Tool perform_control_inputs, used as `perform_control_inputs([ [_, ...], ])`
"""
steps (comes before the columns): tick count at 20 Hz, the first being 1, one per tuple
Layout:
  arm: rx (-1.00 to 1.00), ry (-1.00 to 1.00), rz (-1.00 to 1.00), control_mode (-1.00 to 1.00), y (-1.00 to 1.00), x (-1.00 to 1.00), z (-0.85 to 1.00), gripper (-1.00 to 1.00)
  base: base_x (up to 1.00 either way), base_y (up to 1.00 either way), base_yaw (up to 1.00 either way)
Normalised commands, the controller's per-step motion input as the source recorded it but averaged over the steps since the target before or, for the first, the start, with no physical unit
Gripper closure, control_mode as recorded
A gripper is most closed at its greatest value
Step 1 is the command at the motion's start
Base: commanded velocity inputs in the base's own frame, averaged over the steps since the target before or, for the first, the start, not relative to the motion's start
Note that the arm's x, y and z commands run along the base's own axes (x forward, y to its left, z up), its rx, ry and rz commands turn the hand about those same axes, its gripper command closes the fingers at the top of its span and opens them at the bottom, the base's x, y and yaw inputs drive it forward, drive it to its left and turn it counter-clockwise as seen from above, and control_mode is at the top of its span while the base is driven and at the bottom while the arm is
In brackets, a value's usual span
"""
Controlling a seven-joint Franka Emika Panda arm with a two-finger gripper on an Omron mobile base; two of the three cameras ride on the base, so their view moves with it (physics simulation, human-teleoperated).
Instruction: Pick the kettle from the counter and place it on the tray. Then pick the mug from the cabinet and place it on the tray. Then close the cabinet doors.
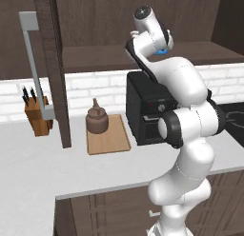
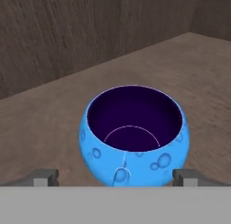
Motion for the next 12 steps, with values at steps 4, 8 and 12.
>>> perform_control_inputs([
  [4,0.03,0.00,0.00,-1.00,0.00,0.05,-0.05,-1.00,0.00,0.00,0.00],
  [8,0.02,0.00,0.00,-1.00,-0.01,0.00,-0.01,1.00,0.00,0.00,0.00],
  [12,0.01,0.00,-0.02,-1.00,-0.10,0.00,-0.05,1.00,0.00,0.00,0.00],
])
